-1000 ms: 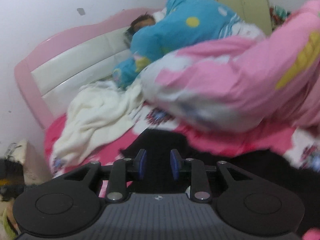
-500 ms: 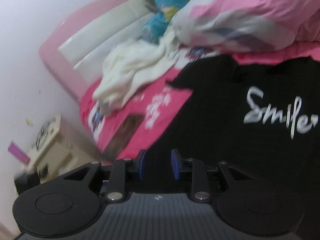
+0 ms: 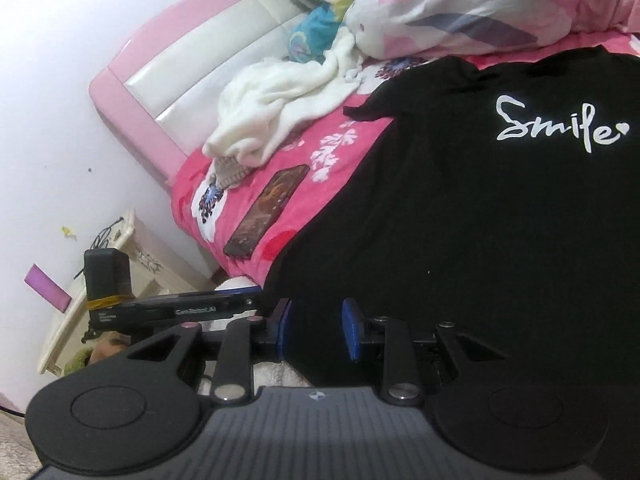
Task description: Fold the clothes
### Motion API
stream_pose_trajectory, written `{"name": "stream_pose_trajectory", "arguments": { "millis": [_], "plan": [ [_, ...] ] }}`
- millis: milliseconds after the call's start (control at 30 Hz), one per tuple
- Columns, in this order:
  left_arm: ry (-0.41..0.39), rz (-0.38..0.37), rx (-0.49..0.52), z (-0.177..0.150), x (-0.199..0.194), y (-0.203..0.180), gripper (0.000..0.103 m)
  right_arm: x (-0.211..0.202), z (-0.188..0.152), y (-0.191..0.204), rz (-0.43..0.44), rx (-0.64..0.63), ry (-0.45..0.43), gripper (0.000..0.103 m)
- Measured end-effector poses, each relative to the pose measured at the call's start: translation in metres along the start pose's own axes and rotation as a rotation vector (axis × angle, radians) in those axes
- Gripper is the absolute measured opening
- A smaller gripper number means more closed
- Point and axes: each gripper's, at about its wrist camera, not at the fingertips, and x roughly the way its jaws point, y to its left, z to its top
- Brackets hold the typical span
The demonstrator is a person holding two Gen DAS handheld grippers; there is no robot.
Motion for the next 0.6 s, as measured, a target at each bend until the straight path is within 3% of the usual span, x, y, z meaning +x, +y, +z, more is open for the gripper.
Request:
{"name": "stream_pose_trajectory", "arguments": {
  "millis": [133,267,467,600],
  "plan": [
    [0.01,0.006,-0.013,-0.002,0.003,-0.003,0.027,0.002,-0.004,-0.003,0.004,0.033,-0.002,0.03],
    [0.015,-0.002,-0.103,-0.002,-0.003,0.001,0.005,0.004,-0.006,-0.002,0.0,0.034,0.003,0.03],
    [0.003,-0.026,-0.254,-0.006,-0.043,0.013,0.0,0.004,-0.008,-0.005,-0.013,0.035,-0.005,0.035],
    [0.023,-0.023,-0.287,-0.013,-0.043,0.017,0.0,0.004,-0.009,-0.009,-0.015,0.048,-0.01,0.036]
  ]
}}
